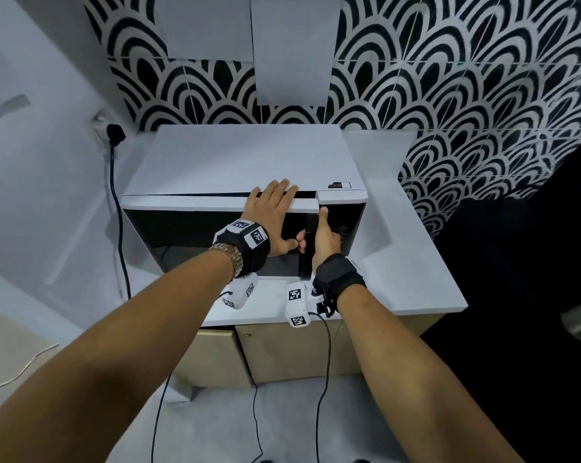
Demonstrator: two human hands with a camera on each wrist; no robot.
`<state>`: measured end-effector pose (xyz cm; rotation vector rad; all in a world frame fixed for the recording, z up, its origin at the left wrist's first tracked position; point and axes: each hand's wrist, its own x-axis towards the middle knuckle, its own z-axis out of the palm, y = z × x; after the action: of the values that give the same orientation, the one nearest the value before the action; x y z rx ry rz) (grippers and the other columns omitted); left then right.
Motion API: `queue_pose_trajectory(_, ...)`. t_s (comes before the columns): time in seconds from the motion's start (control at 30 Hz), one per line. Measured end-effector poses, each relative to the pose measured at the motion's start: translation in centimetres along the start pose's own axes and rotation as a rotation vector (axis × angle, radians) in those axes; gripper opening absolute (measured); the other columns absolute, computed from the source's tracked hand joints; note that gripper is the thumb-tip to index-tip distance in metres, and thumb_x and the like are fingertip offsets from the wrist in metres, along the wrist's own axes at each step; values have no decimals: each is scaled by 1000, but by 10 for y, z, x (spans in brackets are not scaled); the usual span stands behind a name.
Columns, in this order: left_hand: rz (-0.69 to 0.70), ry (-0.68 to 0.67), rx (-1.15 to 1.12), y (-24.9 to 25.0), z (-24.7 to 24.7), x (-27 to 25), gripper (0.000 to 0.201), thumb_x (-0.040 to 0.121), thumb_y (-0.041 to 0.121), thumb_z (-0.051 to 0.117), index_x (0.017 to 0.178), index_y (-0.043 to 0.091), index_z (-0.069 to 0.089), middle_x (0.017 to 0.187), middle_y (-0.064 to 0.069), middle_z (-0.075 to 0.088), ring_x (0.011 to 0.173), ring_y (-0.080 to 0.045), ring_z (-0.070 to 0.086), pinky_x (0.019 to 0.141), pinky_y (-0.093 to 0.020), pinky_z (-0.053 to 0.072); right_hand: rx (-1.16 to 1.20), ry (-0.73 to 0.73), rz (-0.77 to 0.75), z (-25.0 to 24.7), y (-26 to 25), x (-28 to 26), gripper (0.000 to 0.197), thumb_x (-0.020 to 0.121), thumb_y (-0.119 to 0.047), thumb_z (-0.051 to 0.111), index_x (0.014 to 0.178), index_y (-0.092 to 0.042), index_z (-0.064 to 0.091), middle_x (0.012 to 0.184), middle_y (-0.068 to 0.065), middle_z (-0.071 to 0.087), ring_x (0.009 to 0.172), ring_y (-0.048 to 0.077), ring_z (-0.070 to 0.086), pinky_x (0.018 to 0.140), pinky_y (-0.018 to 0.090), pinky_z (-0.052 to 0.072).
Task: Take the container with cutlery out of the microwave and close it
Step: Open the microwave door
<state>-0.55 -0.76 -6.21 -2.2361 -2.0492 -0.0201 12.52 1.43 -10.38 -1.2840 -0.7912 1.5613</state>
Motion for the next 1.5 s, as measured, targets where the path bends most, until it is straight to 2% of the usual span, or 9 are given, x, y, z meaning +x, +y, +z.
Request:
queue_pose_trajectory(0.17, 30, 34, -36, 3, 0, -14, 105, 73, 63, 55, 156, 22, 4, 166, -4, 1, 152, -24, 2, 123, -49, 2, -231, 110, -116, -7, 6, -14, 76, 103, -53, 38, 50, -5, 66, 54, 9, 67, 54, 26, 62, 65, 31, 56)
queue_pose_trajectory(0.3, 45, 57, -168, 5, -2, -37, 93, 76, 68, 49, 152, 22, 23, 160, -3, 26, 148, -22, 21, 122, -48, 5, -627, 256, -456, -27, 6, -29, 69, 101, -38, 53, 38, -13, 41, 40, 1, 45, 46, 22, 44, 59, 28, 38)
queue_pose_trajectory(0.4, 85, 140, -275, 8, -3, -67, 78, 78, 76, 31, 133, 23, 49, 132, 0, 56, 127, -22, 46, 117, -47, 17, -699, 223, -648, -44, 8, -40, 64, 99, -33, 59, 40, -15, 40, 37, -4, 37, 39, 14, 35, 48, 21, 30)
queue_pose_trajectory(0.5, 70, 188, -403, 9, -6, -100, 66, 84, 71, 25, 115, 23, 59, 117, 2, 61, 123, -19, 48, 117, -45, 12, -723, 69, -725, -57, 11, -46, 60, 98, -30, 61, 42, -15, 46, 40, -2, 44, 43, 16, 41, 49, 20, 32)
queue_pose_trajectory(0.7, -125, 130, -476, 25, -18, -175, 66, 87, 69, 22, 110, 21, 62, 147, -3, 46, 151, -18, 12, 121, -50, -10, -854, -339, -776, -43, 30, -72, 41, 96, -25, 68, 56, -19, 66, 52, -14, 60, 53, 0, 56, 60, 12, 41)
queue_pose_trajectory(0.83, -233, -8, -428, 33, -37, -223, 80, 85, 70, 24, 141, 17, 44, 164, -13, 7, 151, -24, -15, 119, -44, -16, -876, -496, -740, -11, 47, -83, 39, 96, -28, 68, 60, -12, 72, 60, -3, 71, 59, 14, 66, 65, 27, 53)
queue_pose_trajectory(0.93, -304, -105, -396, 34, -47, -255, 82, 88, 62, 33, 152, 12, 24, 162, -18, -15, 147, -28, -27, 116, -38, -20, -883, -619, -717, 17, 60, -97, 35, 96, -27, 68, 64, -12, 73, 60, -8, 69, 61, 14, 67, 64, 23, 52)
queue_pose_trajectory(1.2, -547, -136, -184, 15, -47, -309, 95, 87, 65, 34, 152, -1, 14, 161, -24, -15, 150, -32, -18, 124, -47, -2, -807, -873, -732, 88, 100, -131, 15, 94, -24, 67, 88, -13, 75, 79, -2, 74, 68, 17, 70, 70, 36, 60)
queue_pose_trajectory(1.5, -776, -125, -161, -8, -46, -317, 93, 83, 66, 43, 151, 7, 19, 159, -31, -11, 148, -45, -15, 120, -57, -6, -809, -912, -698, 114, 128, -149, 12, 95, -21, 66, 88, -17, 75, 78, -1, 75, 71, 15, 71, 71, 32, 60)
